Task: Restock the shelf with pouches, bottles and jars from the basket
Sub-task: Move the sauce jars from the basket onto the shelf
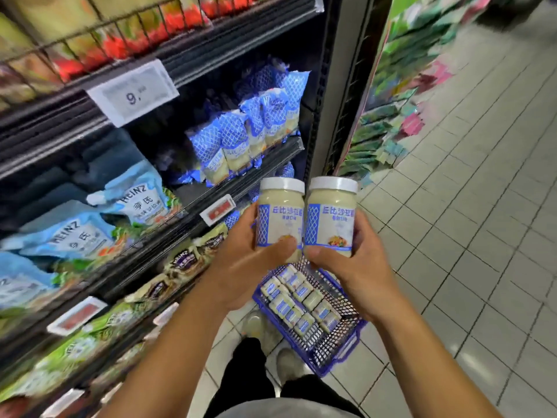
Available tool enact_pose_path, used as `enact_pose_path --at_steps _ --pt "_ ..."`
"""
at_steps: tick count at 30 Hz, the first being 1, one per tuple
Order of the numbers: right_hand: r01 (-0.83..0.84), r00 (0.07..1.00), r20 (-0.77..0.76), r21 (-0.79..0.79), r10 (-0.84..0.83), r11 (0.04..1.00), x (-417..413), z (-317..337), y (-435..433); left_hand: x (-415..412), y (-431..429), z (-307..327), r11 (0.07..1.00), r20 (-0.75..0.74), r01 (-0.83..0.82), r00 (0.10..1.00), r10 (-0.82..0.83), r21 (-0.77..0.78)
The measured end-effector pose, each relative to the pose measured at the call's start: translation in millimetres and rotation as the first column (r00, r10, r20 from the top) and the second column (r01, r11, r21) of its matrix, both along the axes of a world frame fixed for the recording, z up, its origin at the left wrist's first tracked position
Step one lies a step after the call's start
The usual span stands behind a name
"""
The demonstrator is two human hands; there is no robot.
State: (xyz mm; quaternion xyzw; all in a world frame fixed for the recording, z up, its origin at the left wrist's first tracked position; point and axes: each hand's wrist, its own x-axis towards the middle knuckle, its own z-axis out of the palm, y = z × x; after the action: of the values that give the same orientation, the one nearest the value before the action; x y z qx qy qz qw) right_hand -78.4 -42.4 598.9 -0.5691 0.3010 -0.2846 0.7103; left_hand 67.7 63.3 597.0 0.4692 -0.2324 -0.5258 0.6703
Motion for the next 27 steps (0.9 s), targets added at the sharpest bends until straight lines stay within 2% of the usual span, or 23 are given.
enact_pose_path --at_steps 3,6,10,12,18,22,27 --pt "-0.11 0.994 -0.016 -0.029 0.11 0.993 0 7 14 -10 27 8 0.997 -0.005 -0.075 0.997 0.075 0.0" --pt "-0.239 0.971 0.026 0.009 0.239 0.971 7 12 31 -15 60 12 0.982 0.002 -0.187 0.982 0.187 0.008" --pt "-0.377 0.926 0.046 0.024 0.376 0.926 27 16 65 -15 111 17 0.931 0.064 -0.365 0.93 0.363 0.022" --pt "-0.448 0.893 0.048 0.01 0.447 0.894 38 18 87 -15 140 19 0.887 0.069 -0.462 0.886 0.459 0.022" --pt "-0.637 0.769 0.077 0.004 0.635 0.771 69 26 175 -24 245 34 0.715 -0.036 -0.699 0.715 0.698 0.001" --pt "-0.75 0.656 0.098 -0.024 0.748 0.661 84 37 251 -38 324 47 0.605 -0.002 -0.796 0.605 0.796 -0.021" --pt "-0.853 0.498 0.144 -0.094 0.855 0.513 95 58 347 -58 420 69 0.468 0.052 -0.875 0.465 0.884 -0.122"
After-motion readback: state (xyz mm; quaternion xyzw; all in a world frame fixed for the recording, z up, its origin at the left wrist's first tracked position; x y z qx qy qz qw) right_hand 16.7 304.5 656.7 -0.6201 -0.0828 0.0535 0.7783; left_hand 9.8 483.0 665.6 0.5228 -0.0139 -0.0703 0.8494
